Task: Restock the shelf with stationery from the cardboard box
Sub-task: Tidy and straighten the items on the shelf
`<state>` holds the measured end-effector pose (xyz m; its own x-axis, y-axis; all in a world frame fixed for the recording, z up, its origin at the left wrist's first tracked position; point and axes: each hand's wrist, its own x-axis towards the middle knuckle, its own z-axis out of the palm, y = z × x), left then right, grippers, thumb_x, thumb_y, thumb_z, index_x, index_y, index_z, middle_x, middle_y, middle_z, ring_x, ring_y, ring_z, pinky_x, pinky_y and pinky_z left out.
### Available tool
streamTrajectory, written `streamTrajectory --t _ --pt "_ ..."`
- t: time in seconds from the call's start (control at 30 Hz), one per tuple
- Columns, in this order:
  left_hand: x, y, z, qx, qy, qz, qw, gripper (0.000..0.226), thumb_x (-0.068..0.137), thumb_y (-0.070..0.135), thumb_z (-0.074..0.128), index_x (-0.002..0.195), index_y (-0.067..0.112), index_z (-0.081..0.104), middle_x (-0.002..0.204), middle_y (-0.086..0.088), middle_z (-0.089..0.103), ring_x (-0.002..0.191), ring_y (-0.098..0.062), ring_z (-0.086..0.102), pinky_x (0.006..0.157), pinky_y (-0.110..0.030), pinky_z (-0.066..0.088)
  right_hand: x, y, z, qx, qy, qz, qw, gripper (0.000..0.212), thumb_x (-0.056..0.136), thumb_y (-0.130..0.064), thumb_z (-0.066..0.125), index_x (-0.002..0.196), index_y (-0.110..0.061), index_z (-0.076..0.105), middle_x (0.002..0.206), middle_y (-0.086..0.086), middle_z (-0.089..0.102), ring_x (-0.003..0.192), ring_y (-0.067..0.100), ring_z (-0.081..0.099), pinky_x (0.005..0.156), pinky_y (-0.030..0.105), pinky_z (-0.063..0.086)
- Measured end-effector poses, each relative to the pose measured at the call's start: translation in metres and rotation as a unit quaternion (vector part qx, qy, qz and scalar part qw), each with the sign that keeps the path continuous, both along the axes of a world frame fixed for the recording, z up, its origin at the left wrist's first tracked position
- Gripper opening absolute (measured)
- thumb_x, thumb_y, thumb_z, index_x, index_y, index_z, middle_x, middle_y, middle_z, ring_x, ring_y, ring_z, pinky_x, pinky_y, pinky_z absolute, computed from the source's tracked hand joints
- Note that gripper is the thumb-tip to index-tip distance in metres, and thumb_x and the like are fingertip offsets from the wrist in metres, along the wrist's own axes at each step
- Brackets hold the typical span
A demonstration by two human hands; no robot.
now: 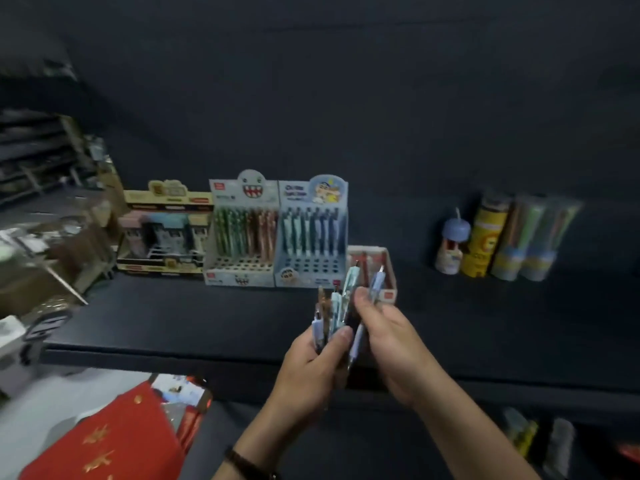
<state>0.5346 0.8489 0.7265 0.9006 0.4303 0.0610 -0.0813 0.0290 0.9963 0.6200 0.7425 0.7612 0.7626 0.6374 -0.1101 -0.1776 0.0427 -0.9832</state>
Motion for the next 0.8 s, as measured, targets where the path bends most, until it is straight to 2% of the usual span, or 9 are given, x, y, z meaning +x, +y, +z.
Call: streamTrajectory --t 0.1,0.2,0.27,0.37,0.43,0.5,0.63,0.7,0.8 --pt "0.008 0.036 0.003 -0.004 -0.006 0.057 0.998 0.037 0.105 0.032 0.059 0.08 0.004 0.056 0.061 -0.013 0.052 0.052 -0.022 0.046 0.048 -0.026 0.039 0.028 0.028 0.01 -0.081 -0.142 -0.04 0.986 0.049 0.104 -0.057 0.047 0.095 -0.017 0.075 0.072 -0.005 0.072 0.07 0.007 0.069 0.074 0.032 0.051" --pt "0.008 0.075 0.007 -0.064 0.004 0.07 0.995 0.03 0.106 0.027 0.057 0.088 0.003 0.058 0.066 -0.014 0.056 0.05 -0.02 0.05 0.041 -0.024 0.038 0.057 0.05 0.018 -0.094 -0.166 0.014 0.982 0.025 0.107 -0.037 0.058 0.095 -0.016 0.062 0.066 0.008 0.05 0.048 0.014 0.047 0.054 0.033 0.039" --pt "0.01 0.101 0.012 -0.085 0.004 0.07 0.994 0.027 0.105 0.027 0.059 0.091 0.004 0.066 0.069 -0.015 0.057 0.048 -0.02 0.047 0.042 -0.027 0.035 0.075 0.063 0.027 -0.092 -0.174 0.012 0.98 0.01 0.104 -0.022 0.067 0.101 -0.017 0.061 0.072 0.018 0.06 0.05 0.021 0.054 0.05 0.035 0.046" --pt "0.019 0.143 0.019 -0.088 -0.006 0.039 0.995 0.03 0.096 0.039 0.068 0.1 0.012 0.08 0.077 -0.016 0.062 0.053 -0.023 0.047 0.053 -0.032 0.034 0.091 0.079 0.043 -0.103 -0.19 -0.025 0.976 0.026 0.097 -0.011 0.077 0.115 -0.015 0.058 0.081 0.02 0.075 0.062 0.03 0.07 0.056 0.037 0.057" --pt "0.026 0.17 0.021 -0.081 -0.011 -0.003 0.997 0.05 0.087 0.045 0.072 0.113 0.003 0.075 0.08 -0.016 0.064 0.054 -0.025 0.048 0.054 -0.035 0.038 0.098 0.089 0.051 -0.115 -0.195 -0.053 0.973 0.029 0.097 -0.011 0.076 0.117 -0.013 0.056 0.084 0.017 0.078 0.07 0.036 0.076 0.057 0.038 0.056" --pt "0.034 0.192 0.026 -0.047 0.0 -0.045 0.998 0.055 0.084 0.048 0.073 0.113 0.001 0.072 0.079 -0.016 0.063 0.054 -0.026 0.048 0.053 -0.036 0.041 0.105 0.099 0.055 -0.127 -0.21 -0.086 0.966 0.024 0.101 -0.014 0.07 0.117 -0.011 0.052 0.088 0.014 0.08 0.072 0.038 0.077 0.058 0.04 0.055" --pt "0.057 0.23 0.023 -0.018 0.002 -0.124 0.992 0.045 0.093 0.044 0.065 0.122 0.01 0.069 0.077 -0.006 0.06 0.057 -0.021 0.045 0.058 -0.032 0.042 0.115 0.121 0.053 -0.148 -0.247 -0.143 0.947 0.018 0.107 -0.013 0.061 0.113 -0.009 0.044 0.084 0.013 0.079 0.055 0.027 0.067 0.047 0.027 0.048" --pt "0.07 0.245 0.019 -0.026 0.021 -0.145 0.989 0.034 0.104 0.035 0.057 0.123 0.008 0.065 0.076 -0.005 0.055 0.056 -0.021 0.041 0.059 -0.032 0.041 0.114 0.132 0.05 -0.156 -0.259 -0.149 0.941 0.012 0.11 -0.017 0.055 0.108 -0.014 0.045 0.082 0.013 0.078 0.055 0.023 0.065 0.049 0.028 0.048" --pt "0.083 0.255 0.008 -0.069 0.025 -0.158 0.985 0.021 0.113 0.02 0.046 0.119 0.007 0.062 0.078 -0.007 0.045 0.058 -0.021 0.033 0.059 -0.036 0.035 0.111 0.147 0.045 -0.134 -0.209 -0.139 0.959 0.012 0.115 -0.026 0.042 0.11 -0.02 0.05 0.095 0.023 0.075 0.064 0.029 0.071 0.054 0.033 0.054"
